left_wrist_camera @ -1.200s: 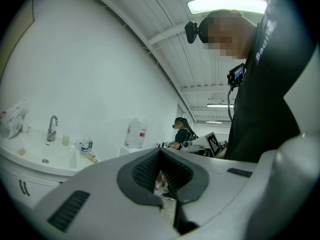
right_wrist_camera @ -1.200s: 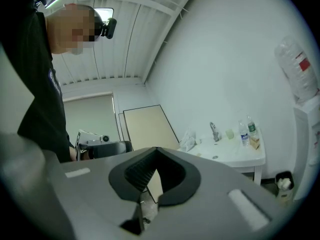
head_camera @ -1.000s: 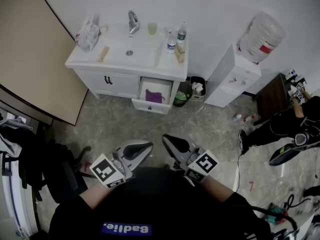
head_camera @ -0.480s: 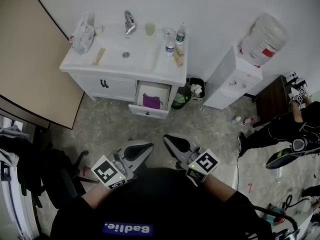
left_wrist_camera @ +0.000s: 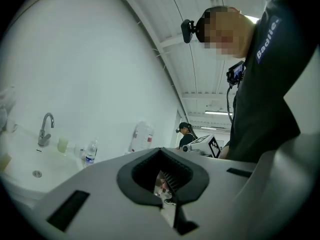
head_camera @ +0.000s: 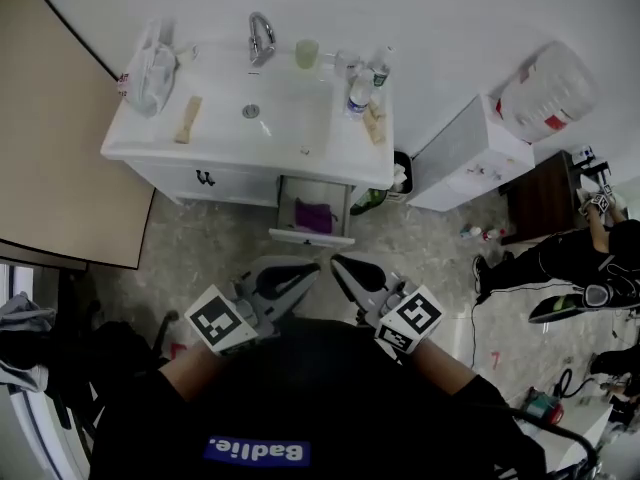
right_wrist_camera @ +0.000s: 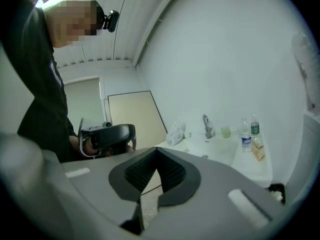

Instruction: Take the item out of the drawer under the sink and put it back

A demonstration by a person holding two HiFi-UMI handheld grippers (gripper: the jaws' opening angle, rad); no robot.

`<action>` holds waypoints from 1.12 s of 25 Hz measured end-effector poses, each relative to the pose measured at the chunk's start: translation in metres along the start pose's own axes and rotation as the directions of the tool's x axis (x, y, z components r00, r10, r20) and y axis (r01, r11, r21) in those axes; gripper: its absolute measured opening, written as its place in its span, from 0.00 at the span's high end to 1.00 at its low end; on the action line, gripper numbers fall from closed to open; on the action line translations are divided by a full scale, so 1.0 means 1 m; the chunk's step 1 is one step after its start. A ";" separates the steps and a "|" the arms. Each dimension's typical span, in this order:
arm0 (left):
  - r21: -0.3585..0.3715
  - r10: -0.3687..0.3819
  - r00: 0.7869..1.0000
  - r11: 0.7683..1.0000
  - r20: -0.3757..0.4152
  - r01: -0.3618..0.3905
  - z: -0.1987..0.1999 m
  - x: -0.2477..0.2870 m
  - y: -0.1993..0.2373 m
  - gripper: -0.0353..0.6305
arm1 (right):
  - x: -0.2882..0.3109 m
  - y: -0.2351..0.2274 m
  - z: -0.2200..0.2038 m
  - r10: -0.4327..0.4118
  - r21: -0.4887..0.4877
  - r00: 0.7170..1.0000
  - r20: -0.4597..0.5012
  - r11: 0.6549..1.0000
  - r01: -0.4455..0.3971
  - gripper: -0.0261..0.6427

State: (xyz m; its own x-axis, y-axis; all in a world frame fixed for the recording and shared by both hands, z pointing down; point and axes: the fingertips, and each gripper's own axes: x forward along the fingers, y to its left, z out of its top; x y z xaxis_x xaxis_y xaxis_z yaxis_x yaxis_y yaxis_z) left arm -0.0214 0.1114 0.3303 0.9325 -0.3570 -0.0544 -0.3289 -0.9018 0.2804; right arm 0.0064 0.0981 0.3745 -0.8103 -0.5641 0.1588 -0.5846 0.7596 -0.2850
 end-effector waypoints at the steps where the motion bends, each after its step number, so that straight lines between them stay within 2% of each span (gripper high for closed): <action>1: 0.000 -0.011 1.000 1.000 -0.003 0.011 0.003 -0.003 0.010 0.96 | 0.011 -0.004 0.000 -0.009 0.000 1.000 -0.008 1.000 0.009 0.97; 7: -0.032 -0.014 1.000 0.999 0.004 0.014 0.005 -0.004 0.055 0.96 | 0.050 -0.036 -0.013 -0.052 0.007 0.997 -0.061 0.999 0.053 0.97; 13: -0.038 -0.011 1.000 0.999 -0.017 0.010 -0.002 0.011 0.072 0.96 | 0.063 -0.067 -0.026 -0.034 0.003 0.993 -0.109 0.999 0.035 0.97; 16: -0.037 0.010 1.000 0.999 -0.021 -0.011 0.003 0.020 0.078 0.97 | 0.067 -0.084 -0.037 -0.019 -0.013 0.989 -0.148 1.000 0.018 0.97; 24: -0.057 0.117 0.993 0.991 -0.033 -0.119 0.001 0.040 0.103 0.97 | 0.080 -0.141 -0.087 0.002 0.029 0.964 -0.267 1.000 0.006 0.97; 28: -0.057 0.151 0.988 0.987 -0.027 -0.152 -0.002 0.048 0.112 0.96 | 0.092 -0.168 -0.121 0.005 0.002 0.941 -0.337 1.000 -0.004 0.97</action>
State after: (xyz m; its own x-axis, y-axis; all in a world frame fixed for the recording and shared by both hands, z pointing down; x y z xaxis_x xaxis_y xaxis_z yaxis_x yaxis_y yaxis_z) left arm -0.0134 -0.0059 0.3606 0.8761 -0.4819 0.0146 -0.4577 -0.8218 0.3392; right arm 0.0248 -0.0424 0.5515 -0.7793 -0.4183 0.4667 -0.5810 0.7612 -0.2880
